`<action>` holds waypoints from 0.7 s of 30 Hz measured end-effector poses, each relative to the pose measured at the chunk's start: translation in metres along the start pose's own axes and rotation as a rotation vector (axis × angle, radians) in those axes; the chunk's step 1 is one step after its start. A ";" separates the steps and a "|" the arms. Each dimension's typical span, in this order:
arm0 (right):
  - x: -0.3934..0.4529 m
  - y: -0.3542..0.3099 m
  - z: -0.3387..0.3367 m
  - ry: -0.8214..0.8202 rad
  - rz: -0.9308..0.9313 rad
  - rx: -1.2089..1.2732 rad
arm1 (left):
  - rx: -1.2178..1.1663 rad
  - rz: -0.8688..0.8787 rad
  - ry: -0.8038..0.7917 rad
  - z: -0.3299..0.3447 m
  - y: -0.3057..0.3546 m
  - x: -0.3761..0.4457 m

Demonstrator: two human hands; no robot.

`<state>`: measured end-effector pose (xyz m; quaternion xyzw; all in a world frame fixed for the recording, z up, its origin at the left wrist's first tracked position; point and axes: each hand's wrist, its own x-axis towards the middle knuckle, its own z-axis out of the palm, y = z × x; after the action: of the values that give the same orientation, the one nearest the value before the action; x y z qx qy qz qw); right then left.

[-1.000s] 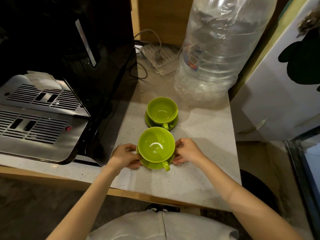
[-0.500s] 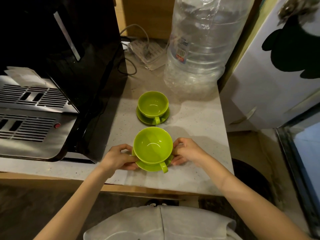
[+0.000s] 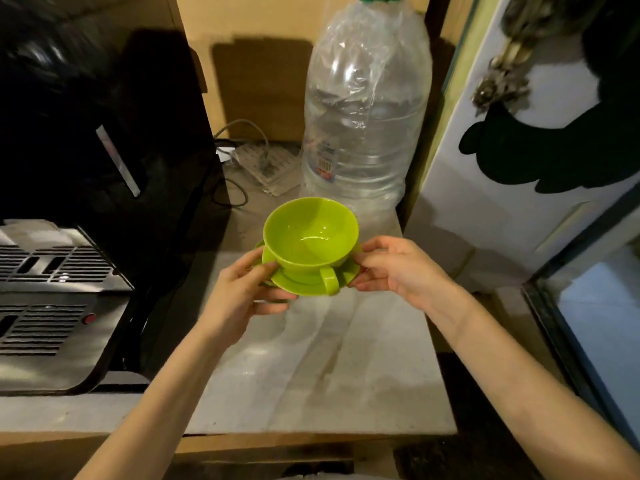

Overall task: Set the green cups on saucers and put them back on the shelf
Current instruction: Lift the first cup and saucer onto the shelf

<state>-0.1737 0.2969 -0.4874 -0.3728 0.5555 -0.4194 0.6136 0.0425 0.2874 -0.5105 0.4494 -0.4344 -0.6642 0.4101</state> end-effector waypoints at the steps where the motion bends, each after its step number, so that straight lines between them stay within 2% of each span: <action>1: -0.002 -0.013 -0.002 0.003 -0.029 0.003 | -0.019 0.027 -0.017 0.005 0.012 0.004; 13: -0.033 -0.180 -0.009 0.063 -0.432 0.109 | -0.109 0.396 -0.162 0.063 0.178 0.034; 21: -0.058 -0.277 -0.013 0.107 -0.632 0.175 | -0.178 0.504 -0.259 0.099 0.282 0.042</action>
<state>-0.2167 0.2487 -0.2118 -0.4500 0.4057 -0.6542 0.4527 -0.0189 0.1884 -0.2321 0.2009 -0.5211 -0.6289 0.5410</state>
